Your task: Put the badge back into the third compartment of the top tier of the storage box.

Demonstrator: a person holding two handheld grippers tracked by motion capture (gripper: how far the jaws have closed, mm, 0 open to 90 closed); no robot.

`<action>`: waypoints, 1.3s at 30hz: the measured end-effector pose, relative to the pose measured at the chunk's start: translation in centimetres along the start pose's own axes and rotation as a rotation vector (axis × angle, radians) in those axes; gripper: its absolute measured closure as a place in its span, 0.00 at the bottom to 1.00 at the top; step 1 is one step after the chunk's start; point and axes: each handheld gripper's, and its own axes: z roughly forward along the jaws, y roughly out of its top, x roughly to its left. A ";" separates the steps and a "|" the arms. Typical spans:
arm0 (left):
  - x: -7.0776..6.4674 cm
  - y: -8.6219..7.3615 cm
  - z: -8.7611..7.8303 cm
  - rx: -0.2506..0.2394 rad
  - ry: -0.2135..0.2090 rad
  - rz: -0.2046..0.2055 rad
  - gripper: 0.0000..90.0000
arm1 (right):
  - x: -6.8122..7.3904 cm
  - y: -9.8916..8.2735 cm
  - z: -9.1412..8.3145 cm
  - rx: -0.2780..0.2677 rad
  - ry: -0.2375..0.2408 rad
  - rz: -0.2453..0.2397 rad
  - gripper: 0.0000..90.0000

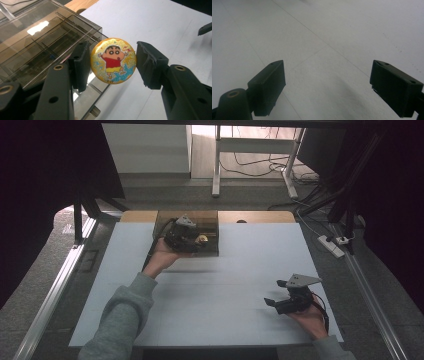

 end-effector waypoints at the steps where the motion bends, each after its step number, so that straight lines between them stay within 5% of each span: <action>1: 0.1 0.0 0.2 0.004 0.002 0.000 0.52 | 0.0 0.0 0.0 0.000 0.001 0.000 0.14; 22: 0.9 0.3 3.4 0.030 -0.017 -0.061 0.52 | 0.0 0.0 0.0 0.005 -0.003 -0.005 0.14; 35: 0.6 0.3 3.7 0.033 -0.014 -0.043 0.51 | 0.0 0.0 0.0 0.008 -0.003 -0.005 0.14; 39: 0.3 0.4 3.6 0.036 0.010 -0.032 0.34 | 0.0 0.0 0.0 0.008 -0.003 -0.006 0.14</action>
